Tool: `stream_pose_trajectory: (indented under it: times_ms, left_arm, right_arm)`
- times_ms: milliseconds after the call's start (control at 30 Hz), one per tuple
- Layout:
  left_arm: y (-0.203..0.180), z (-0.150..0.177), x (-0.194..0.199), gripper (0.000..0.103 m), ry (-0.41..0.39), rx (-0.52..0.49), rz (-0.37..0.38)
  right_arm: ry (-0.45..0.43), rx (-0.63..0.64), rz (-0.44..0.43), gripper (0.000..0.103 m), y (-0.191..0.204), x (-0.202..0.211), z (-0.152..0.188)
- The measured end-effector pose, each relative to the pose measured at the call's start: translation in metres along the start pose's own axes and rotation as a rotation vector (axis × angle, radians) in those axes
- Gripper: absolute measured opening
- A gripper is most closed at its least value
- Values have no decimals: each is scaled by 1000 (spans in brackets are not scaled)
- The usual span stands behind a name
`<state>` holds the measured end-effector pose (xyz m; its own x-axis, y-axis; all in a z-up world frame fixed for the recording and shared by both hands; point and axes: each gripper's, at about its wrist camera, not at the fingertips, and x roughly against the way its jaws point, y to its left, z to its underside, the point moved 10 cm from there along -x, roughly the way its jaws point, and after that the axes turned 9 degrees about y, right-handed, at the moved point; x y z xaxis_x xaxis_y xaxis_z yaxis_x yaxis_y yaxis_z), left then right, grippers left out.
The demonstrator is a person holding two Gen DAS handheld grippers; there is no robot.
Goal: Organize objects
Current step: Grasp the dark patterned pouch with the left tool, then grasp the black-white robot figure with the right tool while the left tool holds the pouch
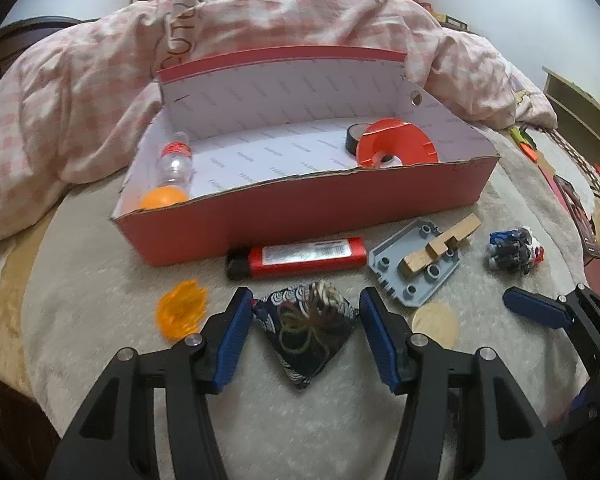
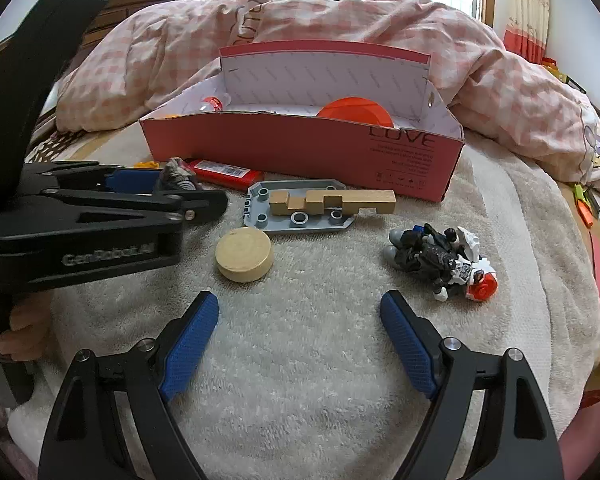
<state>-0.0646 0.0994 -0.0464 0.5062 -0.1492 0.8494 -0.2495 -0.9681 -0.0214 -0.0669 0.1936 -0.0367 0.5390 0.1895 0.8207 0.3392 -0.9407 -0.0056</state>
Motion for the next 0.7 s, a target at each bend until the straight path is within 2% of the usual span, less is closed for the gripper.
stream_pose_trajectory:
  times_ms: [267, 433, 567, 700]
  left_arm:
    - [14, 9, 0, 55, 0, 49, 15]
    - [15, 10, -1, 55, -5, 53, 19]
    - [15, 10, -1, 55, -7, 57, 23]
    - [15, 10, -2, 55, -7, 58, 22]
  right_arm:
    - [13, -8, -17, 82, -1, 10, 5]
    - [-12, -27, 35, 81, -14, 24, 5]
    - [-40, -102, 95, 81, -39, 28, -5]
    - [-30, -176, 128, 81, -61, 21, -13]
